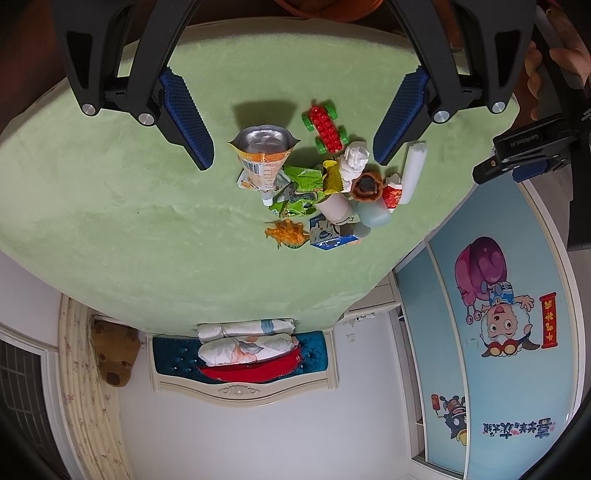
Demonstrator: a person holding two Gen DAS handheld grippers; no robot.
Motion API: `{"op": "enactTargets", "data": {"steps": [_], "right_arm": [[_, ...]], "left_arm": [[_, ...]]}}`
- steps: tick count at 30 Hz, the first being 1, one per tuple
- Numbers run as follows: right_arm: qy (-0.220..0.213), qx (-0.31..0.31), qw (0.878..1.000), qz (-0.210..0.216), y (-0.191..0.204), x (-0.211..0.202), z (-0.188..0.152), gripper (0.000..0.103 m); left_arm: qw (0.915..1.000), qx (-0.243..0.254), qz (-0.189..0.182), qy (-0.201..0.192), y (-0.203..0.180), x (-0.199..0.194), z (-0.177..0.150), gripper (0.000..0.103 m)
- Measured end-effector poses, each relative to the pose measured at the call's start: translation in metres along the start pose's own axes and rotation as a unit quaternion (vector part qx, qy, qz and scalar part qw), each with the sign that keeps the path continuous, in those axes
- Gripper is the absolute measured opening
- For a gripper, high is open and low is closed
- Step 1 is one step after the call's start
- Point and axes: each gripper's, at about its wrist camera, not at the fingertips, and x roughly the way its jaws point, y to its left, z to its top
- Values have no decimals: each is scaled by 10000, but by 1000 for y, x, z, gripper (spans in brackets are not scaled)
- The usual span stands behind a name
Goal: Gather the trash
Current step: 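Move both tools toward the pile of items on the bed, then grasp the red toy car with the right gripper while the left gripper approaches the white foam tube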
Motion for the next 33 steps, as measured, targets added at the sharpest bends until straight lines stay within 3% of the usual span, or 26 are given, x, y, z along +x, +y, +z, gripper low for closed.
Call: {"op": "enactTargets", "data": {"steps": [20,33], "right_arm": [[163,6,9999,-18,0,10,-7,87],[740,-289,9966,230,29,49,-28,90]], "left_arm": [[9994,-164,16,290,12,14,-15,96],[9968,-430,-3,676,37,31,-46,96]]}}
